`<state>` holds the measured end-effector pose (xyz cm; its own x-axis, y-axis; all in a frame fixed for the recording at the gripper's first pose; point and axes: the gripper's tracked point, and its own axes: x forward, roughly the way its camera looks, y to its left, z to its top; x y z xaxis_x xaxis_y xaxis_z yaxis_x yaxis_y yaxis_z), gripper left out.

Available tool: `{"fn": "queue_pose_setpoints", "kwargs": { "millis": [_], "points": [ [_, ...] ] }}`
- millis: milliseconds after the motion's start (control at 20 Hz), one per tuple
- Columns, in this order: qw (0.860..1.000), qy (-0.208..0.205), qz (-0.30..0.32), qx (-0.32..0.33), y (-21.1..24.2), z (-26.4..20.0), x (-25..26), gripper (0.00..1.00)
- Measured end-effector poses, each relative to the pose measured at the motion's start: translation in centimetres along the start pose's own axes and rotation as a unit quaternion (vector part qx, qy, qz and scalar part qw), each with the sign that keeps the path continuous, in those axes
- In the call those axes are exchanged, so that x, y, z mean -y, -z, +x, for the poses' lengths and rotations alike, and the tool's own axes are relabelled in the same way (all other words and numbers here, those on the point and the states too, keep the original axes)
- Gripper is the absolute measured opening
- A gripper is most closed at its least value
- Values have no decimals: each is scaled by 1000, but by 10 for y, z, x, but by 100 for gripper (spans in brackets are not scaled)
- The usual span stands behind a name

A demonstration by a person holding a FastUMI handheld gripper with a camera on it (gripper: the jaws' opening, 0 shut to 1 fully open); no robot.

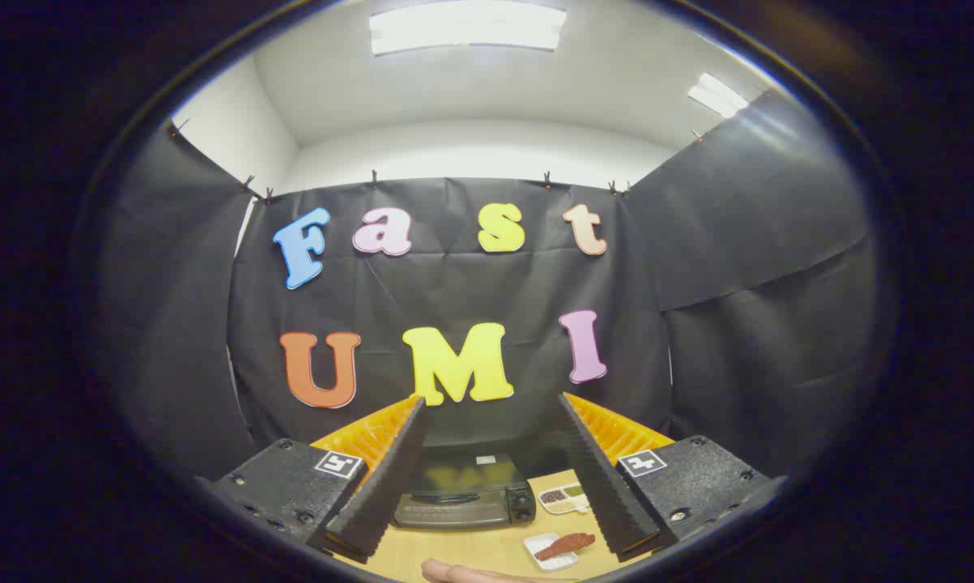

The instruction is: Open the toaster oven, put the food inside, and close the toaster oven door.

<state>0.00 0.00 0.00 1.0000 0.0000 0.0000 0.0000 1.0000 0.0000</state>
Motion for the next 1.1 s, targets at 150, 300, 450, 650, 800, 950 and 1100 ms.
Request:
{"fn": "queue_pose_setpoints", "kwargs": {
  "millis": [150,300,450,650,800,950,1100],
  "points": [
    [1000,0,-5,-8,7,2,-3,100],
    [1000,-2,-8,-15,13,1,-3,100],
    [1000,-3,-11,-24,20,7,-3,100],
    [1000,-3,-5,-22,25,18,-2,100],
    [1000,-9,-8,-25,38,30,-4,100],
    [999,-20,-2,-33,56,49,-10,100],
    [999,-12,-7,-45,78,76,-11,100]
  ]
}}
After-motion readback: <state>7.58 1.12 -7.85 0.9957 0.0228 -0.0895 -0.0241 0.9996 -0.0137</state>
